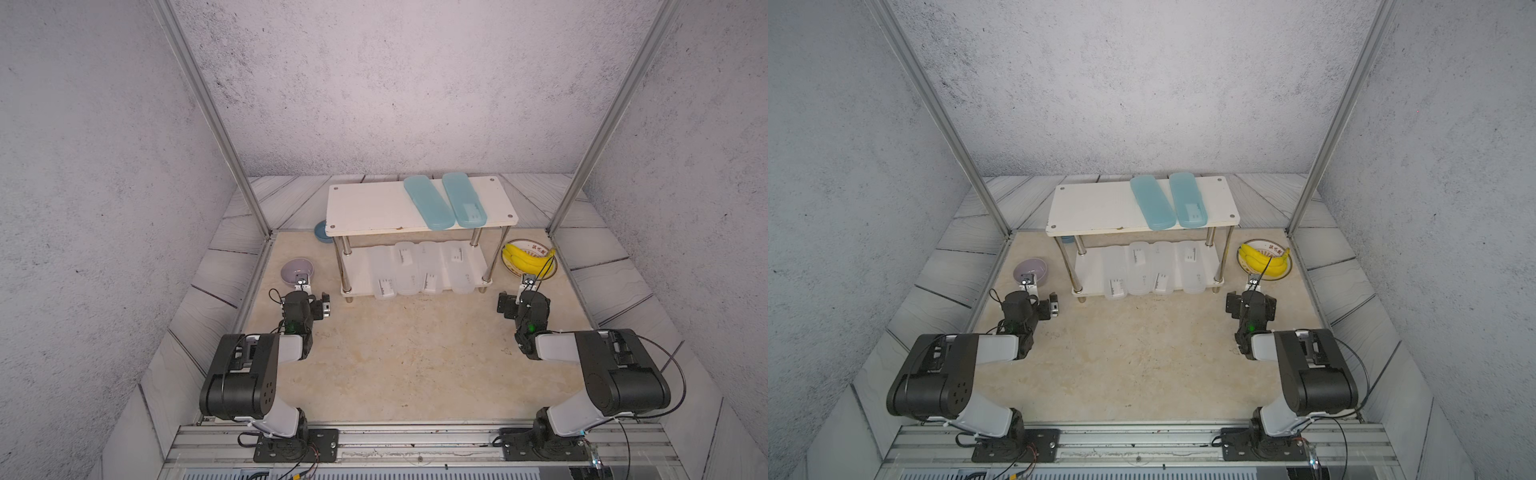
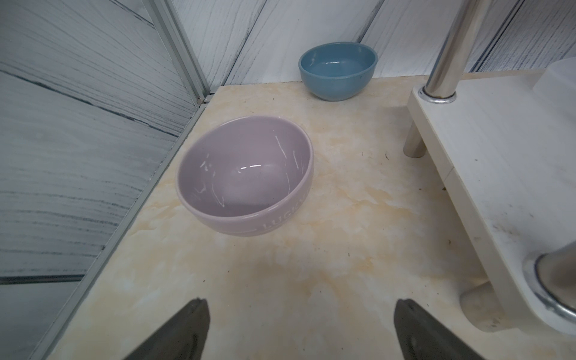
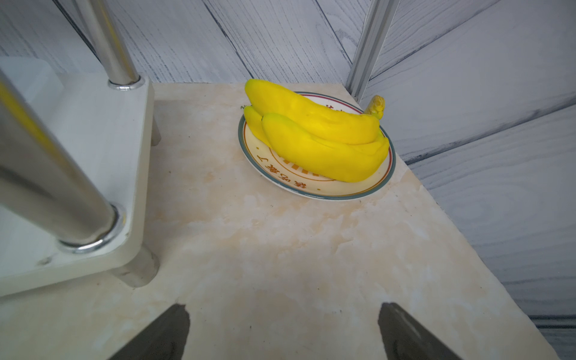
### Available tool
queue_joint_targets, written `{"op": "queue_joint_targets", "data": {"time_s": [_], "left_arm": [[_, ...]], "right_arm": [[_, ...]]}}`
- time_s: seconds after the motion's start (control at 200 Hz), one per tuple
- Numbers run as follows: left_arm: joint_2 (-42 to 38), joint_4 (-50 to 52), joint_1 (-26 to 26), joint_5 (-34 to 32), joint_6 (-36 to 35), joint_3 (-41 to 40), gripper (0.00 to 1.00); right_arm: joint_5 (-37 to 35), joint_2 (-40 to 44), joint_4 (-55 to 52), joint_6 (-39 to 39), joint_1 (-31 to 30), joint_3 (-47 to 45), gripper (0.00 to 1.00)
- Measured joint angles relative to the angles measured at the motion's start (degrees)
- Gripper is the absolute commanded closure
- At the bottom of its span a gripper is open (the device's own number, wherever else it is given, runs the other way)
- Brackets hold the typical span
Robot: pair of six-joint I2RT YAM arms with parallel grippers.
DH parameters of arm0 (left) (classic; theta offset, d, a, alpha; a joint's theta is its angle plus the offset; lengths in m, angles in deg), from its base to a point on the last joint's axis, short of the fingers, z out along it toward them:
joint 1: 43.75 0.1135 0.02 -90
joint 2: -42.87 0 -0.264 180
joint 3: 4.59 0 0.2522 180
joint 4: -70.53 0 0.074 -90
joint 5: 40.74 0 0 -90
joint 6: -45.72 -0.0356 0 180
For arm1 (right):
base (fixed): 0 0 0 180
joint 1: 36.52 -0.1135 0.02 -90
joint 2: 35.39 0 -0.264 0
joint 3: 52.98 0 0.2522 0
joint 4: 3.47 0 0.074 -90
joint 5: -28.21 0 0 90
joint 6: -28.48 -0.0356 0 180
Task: Place the pencil cases on the shelf according to color
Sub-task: Reset both arms
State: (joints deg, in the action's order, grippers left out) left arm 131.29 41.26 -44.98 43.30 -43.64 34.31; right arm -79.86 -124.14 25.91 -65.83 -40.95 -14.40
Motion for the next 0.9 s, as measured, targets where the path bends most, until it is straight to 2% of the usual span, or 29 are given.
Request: {"op": "queue_joint_targets", "data": {"time_s": [0.39,0.591,0.796,0.901], "left_arm": [[0.0,0.2,0.0,1.1,0.0,0.0,0.01],[0.0,0.3,0.1,1.4,-0.1,0.0,0.01],[0.0,0.2,0.2,1.7,0.0,0.0,0.01],[-0.1,-0.3,0.2,3.9,-0.9,-0.2,0.01]], "right_arm": [[0.1,0.0,0.0,0.0,0.0,0.0,0.0],[5.8,0.2,0.5,2.6,0.0,-0.2,0.0],[1.5,0.8,2.6,0.0,0.9,-2.0,0.0],[5.9,0.8,1.4,1.7,1.6,-1.1,0.0]]}}
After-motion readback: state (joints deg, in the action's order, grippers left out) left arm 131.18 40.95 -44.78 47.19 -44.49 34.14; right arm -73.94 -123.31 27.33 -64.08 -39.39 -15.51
